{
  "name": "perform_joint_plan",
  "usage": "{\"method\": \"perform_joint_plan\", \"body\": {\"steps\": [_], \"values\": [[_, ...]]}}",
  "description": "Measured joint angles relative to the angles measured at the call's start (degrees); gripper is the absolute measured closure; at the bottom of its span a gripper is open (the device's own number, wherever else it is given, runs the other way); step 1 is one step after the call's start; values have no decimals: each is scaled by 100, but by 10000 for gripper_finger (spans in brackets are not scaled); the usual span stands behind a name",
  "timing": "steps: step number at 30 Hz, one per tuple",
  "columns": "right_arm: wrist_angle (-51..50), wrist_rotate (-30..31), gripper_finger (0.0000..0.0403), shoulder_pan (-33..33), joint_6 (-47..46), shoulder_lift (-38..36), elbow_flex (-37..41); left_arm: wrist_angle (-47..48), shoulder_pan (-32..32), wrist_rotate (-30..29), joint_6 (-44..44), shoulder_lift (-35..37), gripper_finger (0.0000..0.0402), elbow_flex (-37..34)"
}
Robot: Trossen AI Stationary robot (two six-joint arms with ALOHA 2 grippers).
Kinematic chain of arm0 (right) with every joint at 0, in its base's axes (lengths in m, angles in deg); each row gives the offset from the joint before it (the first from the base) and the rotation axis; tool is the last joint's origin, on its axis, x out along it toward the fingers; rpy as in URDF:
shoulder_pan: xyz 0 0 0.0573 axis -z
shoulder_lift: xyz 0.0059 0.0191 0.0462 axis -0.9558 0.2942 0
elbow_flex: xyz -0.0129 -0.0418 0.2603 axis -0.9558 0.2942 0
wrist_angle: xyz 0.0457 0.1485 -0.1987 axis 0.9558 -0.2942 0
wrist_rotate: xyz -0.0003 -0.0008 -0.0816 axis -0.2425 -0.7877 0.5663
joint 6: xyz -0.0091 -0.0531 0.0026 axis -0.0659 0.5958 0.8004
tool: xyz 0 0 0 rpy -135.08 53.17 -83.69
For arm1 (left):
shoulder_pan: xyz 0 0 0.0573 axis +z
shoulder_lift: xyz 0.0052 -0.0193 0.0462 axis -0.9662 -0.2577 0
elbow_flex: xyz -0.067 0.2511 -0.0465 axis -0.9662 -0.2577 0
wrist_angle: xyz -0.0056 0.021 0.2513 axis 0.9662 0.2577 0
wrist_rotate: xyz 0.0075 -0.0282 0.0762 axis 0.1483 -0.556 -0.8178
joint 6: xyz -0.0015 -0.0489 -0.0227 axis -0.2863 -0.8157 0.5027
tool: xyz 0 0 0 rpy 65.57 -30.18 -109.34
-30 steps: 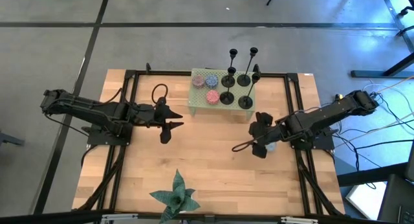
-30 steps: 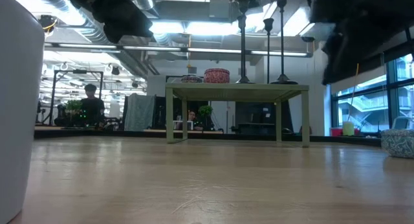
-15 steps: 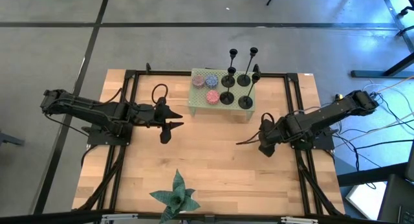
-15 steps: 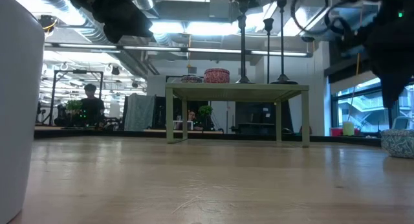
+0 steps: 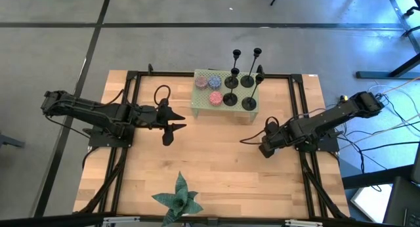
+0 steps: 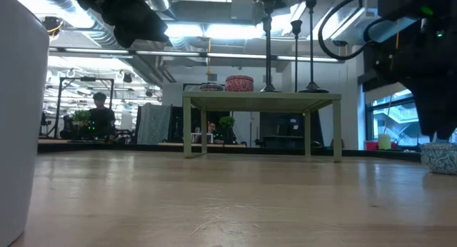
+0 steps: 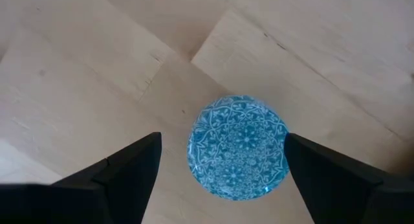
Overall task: Pick & Place candle stick holders
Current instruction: Put the light blue scented candle on the shelf
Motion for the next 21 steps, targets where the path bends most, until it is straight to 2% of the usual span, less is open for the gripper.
{"method": "perform_joint_plan", "body": {"steps": [10, 21], "values": [[-107, -7, 75, 0, -67, 225, 2, 28, 0, 9, 0, -1, 262, 0], [-81, -535, 75, 2, -22, 945, 4, 219, 0, 10, 0, -2, 263, 0]]}}
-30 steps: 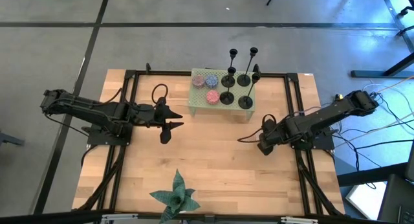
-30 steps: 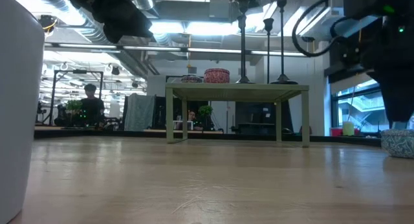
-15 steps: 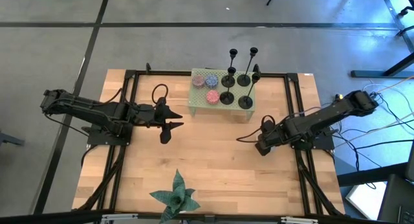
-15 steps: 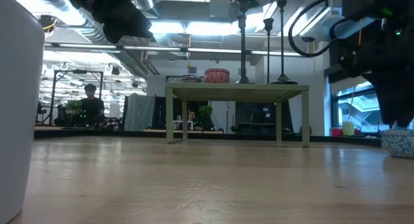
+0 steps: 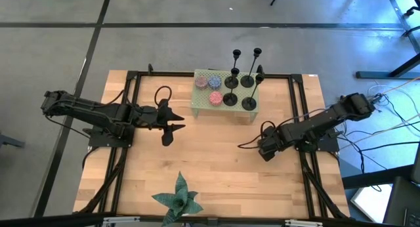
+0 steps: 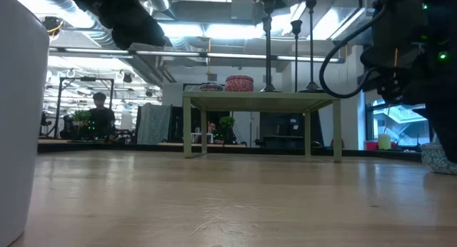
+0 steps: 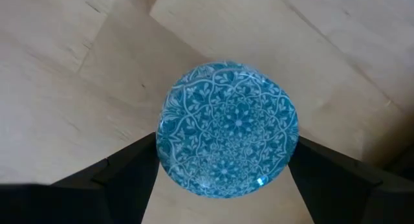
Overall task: Pick & Place candle stick holders
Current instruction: Put the light blue scented candle on the shelf
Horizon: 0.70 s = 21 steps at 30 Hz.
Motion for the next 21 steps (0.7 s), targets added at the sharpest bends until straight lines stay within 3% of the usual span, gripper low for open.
{"method": "perform_joint_plan", "body": {"steps": [7, 21], "values": [[97, 96, 85, 0, 39, 95, 0, 24, 0, -1, 0, 0, 263, 0], [614, 202, 208, 0, 318, 104, 0, 39, -4, 3, -195, 0, 263, 0]]}}
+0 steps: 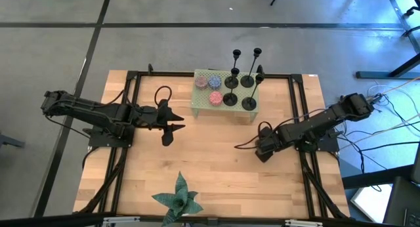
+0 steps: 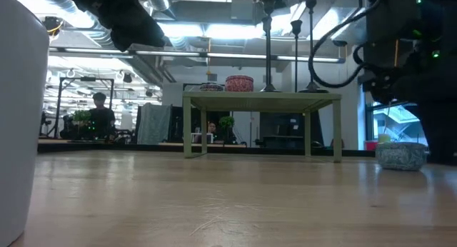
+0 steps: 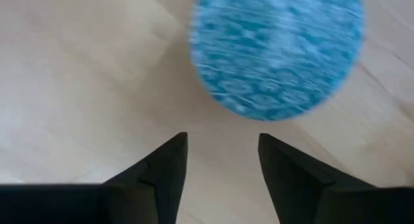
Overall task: Pick & Place candle stick holders
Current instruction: Put the light blue scented candle on the shelf
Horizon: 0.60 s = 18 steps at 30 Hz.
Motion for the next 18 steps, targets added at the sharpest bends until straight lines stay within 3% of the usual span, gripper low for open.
{"method": "perform_joint_plan", "body": {"steps": [6, 13, 18], "values": [[164, -1, 201, 48, 322, 0, 0, 0, 0, -1, -2, 0, 263, 0], [-355, -1, 141, 48, 329, 0, 0, 0, 0, 0, -2, 0, 263, 0], [-178, -3, 95, 48, 717, -2, 0, 2, 0, 0, -2, 0, 263, 0]]}}
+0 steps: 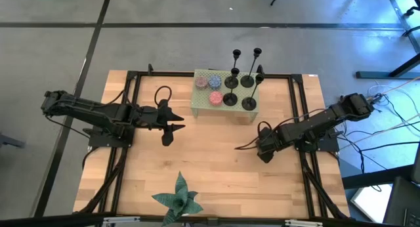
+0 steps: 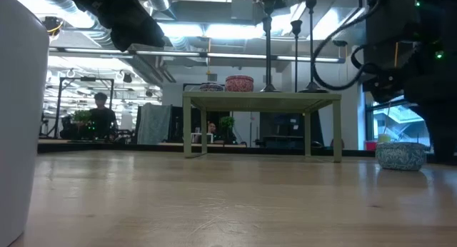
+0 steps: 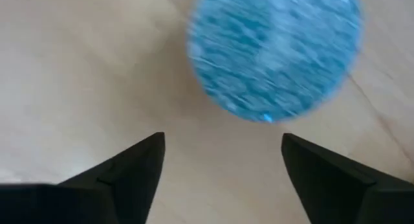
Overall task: Pick & Place candle stick holders
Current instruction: Put the light blue scented candle on the shelf
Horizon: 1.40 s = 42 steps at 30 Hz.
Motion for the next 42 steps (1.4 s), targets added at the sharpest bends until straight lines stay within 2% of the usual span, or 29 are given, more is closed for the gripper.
{"method": "perform_joint_plan", "body": {"steps": [5, 12, 15, 25, 31, 42], "values": [[355, 0, 60, 2, 530, -2, 0, -1, 0, -1, 0, 0, 263, 0], [-36, 10, 26, 194, 612, -2, 0, 0, 0, -1, 0, 0, 263, 0], [-53, 232, 18, 368, 847, -2, 0, 0, 0, -1, 0, 0, 263, 0], [528, 303, 13, 1043, 1853, -2, -2, 5, 0, 0, 1, 0, 263, 0], [631, 302, 13, 1325, 2039, -2, -2, 42, 0, 0, 2, 0, 263, 0], [625, -46, 13, 1340, 1993, -2, -2, 214, 0, 0, 2, 0, 263, 0]]}}
